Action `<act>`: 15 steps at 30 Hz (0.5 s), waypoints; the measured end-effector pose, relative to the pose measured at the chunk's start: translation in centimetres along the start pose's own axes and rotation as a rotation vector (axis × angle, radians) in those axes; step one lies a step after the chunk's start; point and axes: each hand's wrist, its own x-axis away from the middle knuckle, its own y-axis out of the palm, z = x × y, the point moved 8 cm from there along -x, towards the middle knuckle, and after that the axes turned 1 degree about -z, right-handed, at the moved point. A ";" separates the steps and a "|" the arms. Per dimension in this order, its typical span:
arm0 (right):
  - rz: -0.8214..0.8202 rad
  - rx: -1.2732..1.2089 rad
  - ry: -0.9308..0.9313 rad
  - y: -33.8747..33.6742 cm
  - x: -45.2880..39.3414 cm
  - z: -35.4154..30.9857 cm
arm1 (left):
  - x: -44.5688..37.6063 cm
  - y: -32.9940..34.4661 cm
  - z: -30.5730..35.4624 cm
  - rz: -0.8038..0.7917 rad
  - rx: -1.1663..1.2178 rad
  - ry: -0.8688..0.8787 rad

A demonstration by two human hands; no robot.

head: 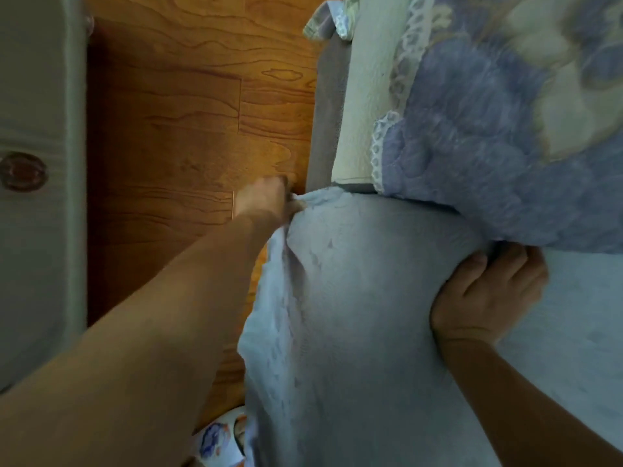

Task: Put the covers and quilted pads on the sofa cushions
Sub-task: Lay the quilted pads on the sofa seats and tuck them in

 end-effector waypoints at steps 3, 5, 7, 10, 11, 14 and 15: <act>0.007 -0.011 -0.017 -0.3 0.0 -0.2 | 4.9 3.0 -4.3 -0.072 0.352 -0.183; 0.024 -0.022 -0.038 -0.6 0.0 -0.3 | 6.7 4.3 -5.3 -0.105 0.372 -0.108; 0.037 -0.024 -0.032 -0.6 -0.1 -0.3 | 8.3 5.2 -6.3 -0.191 0.383 -0.027; 0.051 -0.025 -0.022 -0.9 0.0 -0.5 | 9.8 5.2 -6.4 -0.268 0.364 0.080; 0.063 -0.017 -0.029 -1.1 0.0 -0.6 | 10.0 4.5 -5.8 -0.251 0.382 0.090; 0.082 0.007 -0.034 -1.3 -0.2 -0.5 | 11.4 2.2 -2.5 -0.338 0.493 0.139; 0.083 0.016 -0.032 -1.3 -0.3 -0.6 | 12.1 2.0 -1.5 -0.393 0.496 0.160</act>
